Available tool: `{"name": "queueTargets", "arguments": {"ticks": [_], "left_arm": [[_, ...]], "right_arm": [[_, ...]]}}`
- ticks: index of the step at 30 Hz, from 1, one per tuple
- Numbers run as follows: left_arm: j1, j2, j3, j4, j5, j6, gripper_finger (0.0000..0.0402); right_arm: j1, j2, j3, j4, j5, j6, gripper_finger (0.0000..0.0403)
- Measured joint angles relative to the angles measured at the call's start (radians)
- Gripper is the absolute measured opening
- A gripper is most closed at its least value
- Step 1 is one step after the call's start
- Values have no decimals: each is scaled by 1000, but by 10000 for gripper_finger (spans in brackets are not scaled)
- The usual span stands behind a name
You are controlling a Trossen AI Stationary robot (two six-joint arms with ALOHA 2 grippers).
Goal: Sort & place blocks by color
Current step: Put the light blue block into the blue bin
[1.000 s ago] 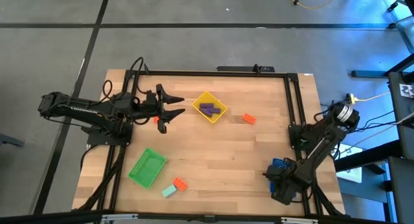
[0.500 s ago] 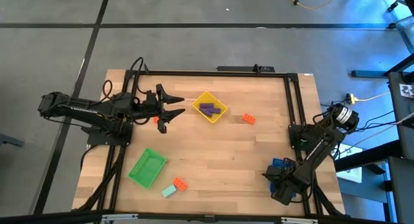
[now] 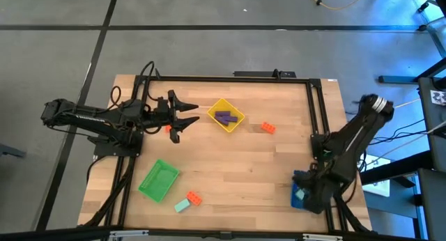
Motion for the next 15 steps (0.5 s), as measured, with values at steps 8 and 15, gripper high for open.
{"name": "queueTargets", "arguments": {"ticks": [8,15], "left_arm": [[0,-5,0,-2,86,-130,195],[0,-7,1,0,115,-167,195]], "right_arm": [[-244,-182,1,91,363,-127,277],[-585,-186,1,565,354,-613,277]]}}
